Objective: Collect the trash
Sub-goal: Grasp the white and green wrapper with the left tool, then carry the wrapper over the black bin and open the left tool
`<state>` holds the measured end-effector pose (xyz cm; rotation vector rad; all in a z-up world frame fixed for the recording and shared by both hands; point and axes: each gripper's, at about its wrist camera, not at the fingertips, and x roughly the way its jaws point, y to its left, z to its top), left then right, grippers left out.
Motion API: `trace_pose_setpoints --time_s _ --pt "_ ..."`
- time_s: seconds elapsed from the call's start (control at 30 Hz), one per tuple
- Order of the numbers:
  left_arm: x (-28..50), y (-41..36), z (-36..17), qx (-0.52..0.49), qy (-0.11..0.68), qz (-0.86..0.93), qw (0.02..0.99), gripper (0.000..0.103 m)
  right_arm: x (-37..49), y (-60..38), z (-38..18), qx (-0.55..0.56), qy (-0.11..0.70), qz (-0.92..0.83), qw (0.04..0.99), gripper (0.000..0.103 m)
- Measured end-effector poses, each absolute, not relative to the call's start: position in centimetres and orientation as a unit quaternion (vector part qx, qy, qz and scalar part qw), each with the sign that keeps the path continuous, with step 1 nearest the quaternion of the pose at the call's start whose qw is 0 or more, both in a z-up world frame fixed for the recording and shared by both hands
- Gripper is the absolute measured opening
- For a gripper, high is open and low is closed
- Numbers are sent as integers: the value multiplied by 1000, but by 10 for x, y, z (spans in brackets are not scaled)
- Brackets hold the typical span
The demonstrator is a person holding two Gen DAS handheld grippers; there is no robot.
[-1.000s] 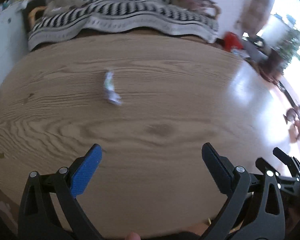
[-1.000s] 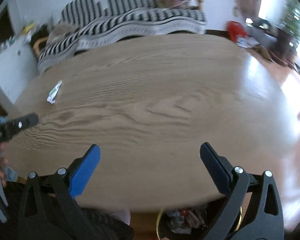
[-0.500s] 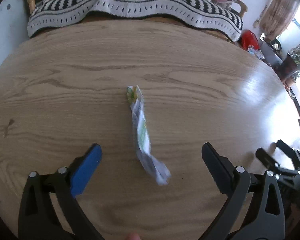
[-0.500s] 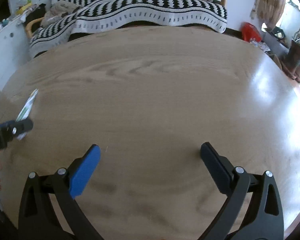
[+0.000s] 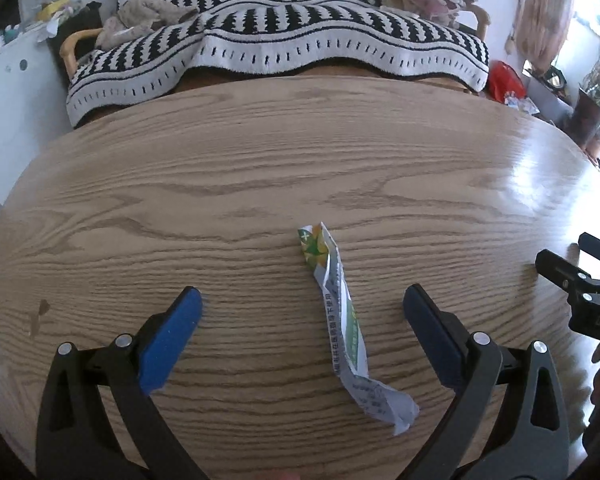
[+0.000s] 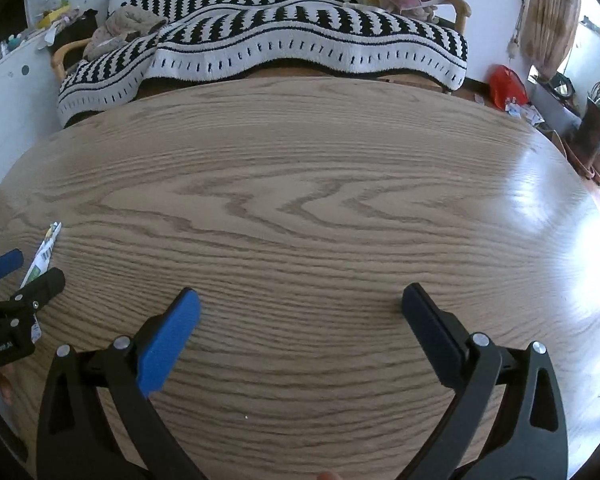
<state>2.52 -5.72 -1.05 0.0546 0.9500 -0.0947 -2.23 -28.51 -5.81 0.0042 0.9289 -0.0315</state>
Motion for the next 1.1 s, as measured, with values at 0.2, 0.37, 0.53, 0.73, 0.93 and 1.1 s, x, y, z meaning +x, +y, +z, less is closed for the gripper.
trace_pose_setpoints --time_s 0.2,0.37,0.53,0.73,0.93,1.1 --pt "25 -58 -11 27 456 -44 889 97 -21 -284 -58 2 448 -15 894 98" --pt "21 -61 -11 36 455 -58 888 97 -21 -284 -58 1 448 -16 894 98" --pt "9 -75 0 58 457 -98 882 19 -31 -285 -51 3 422 -15 907 4" --pt "-2 -82 6 50 471 -133 871 8 -52 -301 -43 55 414 -12 909 1" --pt "-31 -93 37 43 450 -153 879 8 -91 -316 -12 70 399 -12 914 1" --pt "-73 -117 67 47 431 -189 881 8 -147 -333 21 80 376 -16 923 1"
